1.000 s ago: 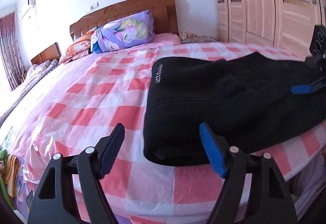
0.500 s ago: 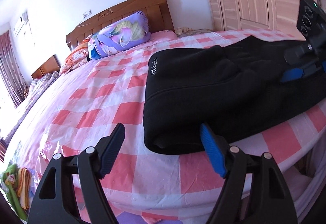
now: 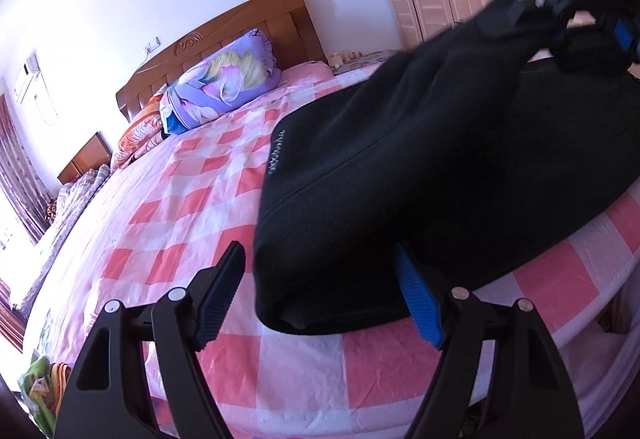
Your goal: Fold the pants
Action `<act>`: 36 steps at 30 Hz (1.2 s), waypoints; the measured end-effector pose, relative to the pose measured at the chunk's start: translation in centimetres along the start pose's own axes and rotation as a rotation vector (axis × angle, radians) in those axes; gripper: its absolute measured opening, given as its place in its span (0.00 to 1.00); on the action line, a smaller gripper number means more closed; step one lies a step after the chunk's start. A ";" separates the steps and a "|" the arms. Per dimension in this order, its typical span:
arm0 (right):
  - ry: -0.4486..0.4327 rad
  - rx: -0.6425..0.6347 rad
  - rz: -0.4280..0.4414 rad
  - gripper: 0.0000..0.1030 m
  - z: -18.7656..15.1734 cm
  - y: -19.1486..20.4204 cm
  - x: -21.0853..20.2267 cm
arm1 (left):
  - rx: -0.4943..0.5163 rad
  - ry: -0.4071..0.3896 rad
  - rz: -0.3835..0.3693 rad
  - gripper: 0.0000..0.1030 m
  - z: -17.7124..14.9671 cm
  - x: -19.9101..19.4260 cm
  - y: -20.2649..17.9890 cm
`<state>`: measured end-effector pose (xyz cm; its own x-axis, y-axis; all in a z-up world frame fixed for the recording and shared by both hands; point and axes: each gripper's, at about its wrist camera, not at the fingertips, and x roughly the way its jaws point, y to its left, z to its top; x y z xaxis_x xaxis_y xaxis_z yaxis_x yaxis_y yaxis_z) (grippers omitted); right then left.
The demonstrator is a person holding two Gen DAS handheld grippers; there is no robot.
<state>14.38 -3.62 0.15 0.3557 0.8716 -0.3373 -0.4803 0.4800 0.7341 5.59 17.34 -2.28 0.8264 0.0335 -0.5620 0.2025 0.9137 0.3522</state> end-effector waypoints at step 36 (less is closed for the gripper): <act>0.034 0.105 -0.234 0.96 -3.8 -5.7 -5.3 | 0.088 -0.008 -0.003 0.47 -2.2 -1.8 -1.6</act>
<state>12.15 -10.53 -4.49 0.4197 0.7415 -0.5234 -0.3016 0.6578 0.6901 2.65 16.76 -3.50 0.8300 0.0267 -0.5571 0.2504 0.8747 0.4150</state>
